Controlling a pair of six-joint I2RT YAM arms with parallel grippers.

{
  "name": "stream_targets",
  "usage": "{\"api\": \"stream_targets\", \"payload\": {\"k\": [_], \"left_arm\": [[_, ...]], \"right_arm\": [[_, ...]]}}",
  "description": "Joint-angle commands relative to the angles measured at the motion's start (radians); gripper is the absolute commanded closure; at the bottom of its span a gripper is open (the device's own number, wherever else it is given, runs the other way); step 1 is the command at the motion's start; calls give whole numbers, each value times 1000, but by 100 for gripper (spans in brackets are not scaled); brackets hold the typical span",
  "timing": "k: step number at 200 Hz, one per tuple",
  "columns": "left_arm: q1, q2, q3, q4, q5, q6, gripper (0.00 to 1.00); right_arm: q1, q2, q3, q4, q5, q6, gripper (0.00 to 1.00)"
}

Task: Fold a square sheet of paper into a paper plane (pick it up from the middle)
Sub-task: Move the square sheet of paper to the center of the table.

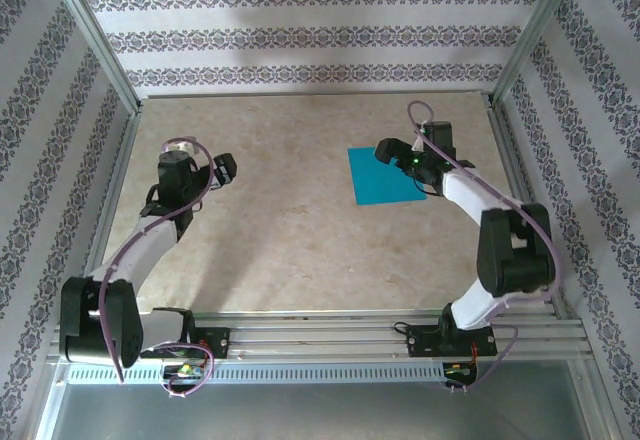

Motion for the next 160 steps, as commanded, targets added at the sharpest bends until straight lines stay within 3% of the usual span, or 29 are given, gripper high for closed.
{"api": "stream_targets", "payload": {"k": [1,23,60,86,160], "left_arm": [[8,52,55,-74,75,-76,1],[8,118,117,-160,45,-88,1],[8,181,165,-189,86,-86,0],[8,218,191,-222,111,-87,1],[8,235,194,-216,174,-95,0]], "right_arm": [[21,101,103,-99,18,44,3],[40,208,218,-184,52,41,8],[51,331,350,-282,125,63,12],[55,358,349,-291,186,77,11],[97,319,257,-326,202,77,11]]}}
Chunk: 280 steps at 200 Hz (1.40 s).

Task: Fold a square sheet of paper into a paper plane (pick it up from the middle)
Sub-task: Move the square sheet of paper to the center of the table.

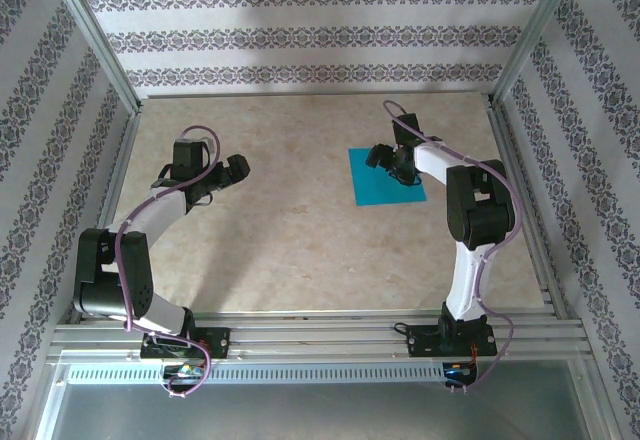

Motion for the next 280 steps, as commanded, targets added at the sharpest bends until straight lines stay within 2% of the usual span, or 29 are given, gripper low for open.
{"api": "stream_targets", "payload": {"k": [1,25,49,70,95,116,136,157,175,208,243,266,280], "left_arm": [[8,3,21,-27,28,-21,0],[8,-7,21,-34,31,-13,1],[8,-11,15,-36,29,-14,0],[8,-6,7,-35,35,-30,1],[6,-1,-2,-43,55,-46,0],[5,0,-3,-71,56,-60,0],[2,0,4,-111,55,-78,0],[-15,-3,14,-161,46,-124,0],[-64,-3,35,-229,26,-163,2],[-264,46,149,-421,-129,-215,2],[-460,170,282,-570,-311,-311,1],[-527,268,359,-590,-314,-335,1],[-555,338,421,-630,-322,-350,0]], "right_arm": [[33,-34,-56,-45,20,10,11],[71,-64,-108,-42,-1,38,11],[168,-97,-166,-17,-19,115,11],[297,-117,-202,21,-6,232,11],[441,-122,-252,125,23,450,11],[532,-115,-276,217,27,597,12],[577,-129,-279,280,27,653,15],[573,-200,-277,323,27,638,15],[550,-291,-295,311,57,590,15],[457,-408,-395,246,105,445,13],[346,-485,-456,164,170,304,9],[305,-521,-466,110,251,221,2],[284,-537,-480,103,281,162,2]]}}
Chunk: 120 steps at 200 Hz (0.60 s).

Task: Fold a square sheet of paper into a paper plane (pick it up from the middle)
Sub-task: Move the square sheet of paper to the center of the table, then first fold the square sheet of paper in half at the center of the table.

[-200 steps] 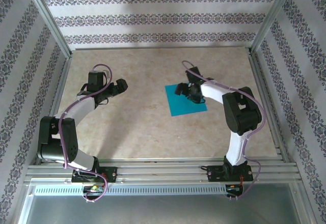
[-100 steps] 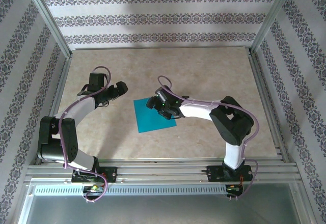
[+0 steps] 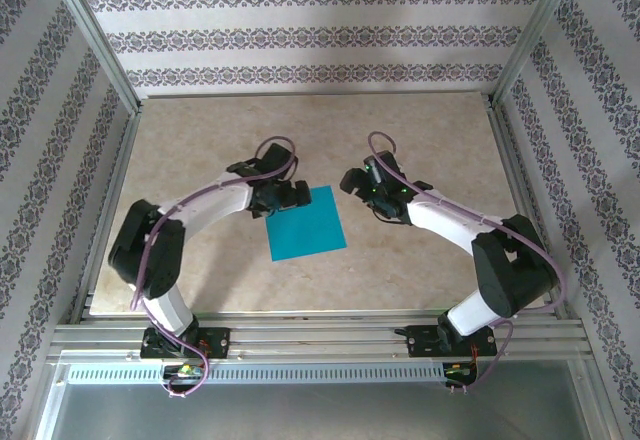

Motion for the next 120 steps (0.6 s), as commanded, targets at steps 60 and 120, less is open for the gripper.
{"api": "stream_targets", "payload": {"k": [60,120], "left_arm": [[-80,273,247,-222,-7,-101,12],[-115,381,364,-327,-59,-117,13]], "right_arm": [[-130,-68,-69,-65,87,-216,2],[-145,-35,-60,-54,57,-203,2]]}}
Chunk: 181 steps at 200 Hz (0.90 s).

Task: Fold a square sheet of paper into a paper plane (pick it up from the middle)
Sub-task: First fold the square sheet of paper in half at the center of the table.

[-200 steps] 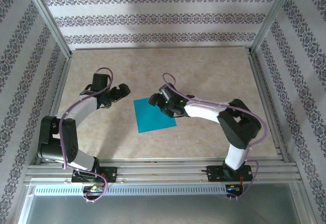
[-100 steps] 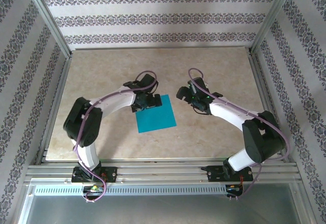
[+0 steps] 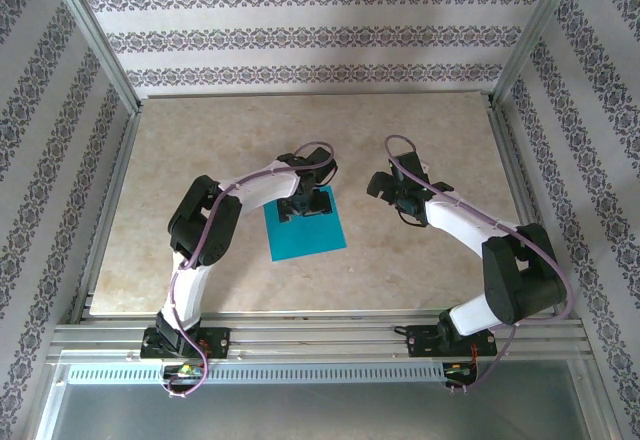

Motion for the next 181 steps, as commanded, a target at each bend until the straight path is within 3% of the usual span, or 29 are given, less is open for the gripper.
{"api": "stream_targets", "payload": {"k": [1,89,181], "left_arm": [[-13,27,22,-98,-30,-33,13],[-13,68,-28,-70,-16,-52,25],[-11,71,-54,-54,-13,-46,31]], "right_arm": [[-3,16,-3,0,-6,-12,2],[-2,20,1,6,-21,2,2],[-2,16,1,6,-20,12,2]]}}
